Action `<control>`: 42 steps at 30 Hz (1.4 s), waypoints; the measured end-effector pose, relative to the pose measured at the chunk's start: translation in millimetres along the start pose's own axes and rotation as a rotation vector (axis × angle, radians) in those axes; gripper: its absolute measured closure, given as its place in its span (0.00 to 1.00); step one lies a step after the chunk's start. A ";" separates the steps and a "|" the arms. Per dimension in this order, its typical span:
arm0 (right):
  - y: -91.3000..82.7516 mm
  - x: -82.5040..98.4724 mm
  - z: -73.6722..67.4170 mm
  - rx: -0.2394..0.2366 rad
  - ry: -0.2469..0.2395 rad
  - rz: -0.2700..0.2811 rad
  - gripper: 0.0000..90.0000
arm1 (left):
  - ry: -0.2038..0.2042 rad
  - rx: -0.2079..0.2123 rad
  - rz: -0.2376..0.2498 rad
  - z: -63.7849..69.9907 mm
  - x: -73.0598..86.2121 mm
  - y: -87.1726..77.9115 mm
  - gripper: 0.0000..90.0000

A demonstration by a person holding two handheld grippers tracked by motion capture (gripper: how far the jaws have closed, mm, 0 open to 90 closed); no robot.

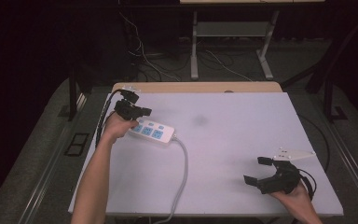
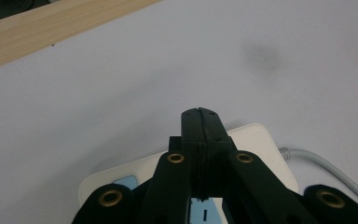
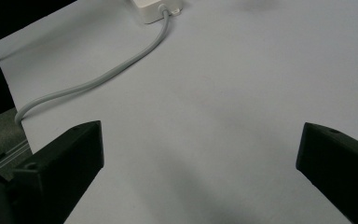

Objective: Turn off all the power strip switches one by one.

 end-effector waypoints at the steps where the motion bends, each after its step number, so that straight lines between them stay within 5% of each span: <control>1: 0.1 0.0 0.0 0.000 0.001 0.000 0.01 | -0.001 -0.001 0.002 -1.5 0.2 0.1 0.99; 17: -0.1 1.0 1.6 0.004 0.002 0.000 0.01 | -0.043 -0.014 0.000 -18.9 10.7 13.5 0.99; 42: 1.7 2.0 0.7 0.004 -0.004 -0.013 0.01 | -0.046 0.012 -0.038 -16.0 27.6 29.9 0.99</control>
Point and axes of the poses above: each handheld gripper's, and its own axes: y roughly forward along the jaws, x roughly out of its underside, z roughly to its right, the point moved 6 cm from there along y, roughly forward along the jaws, and after that the axes turned 2 degrees about -z, right-handed, at the moved point
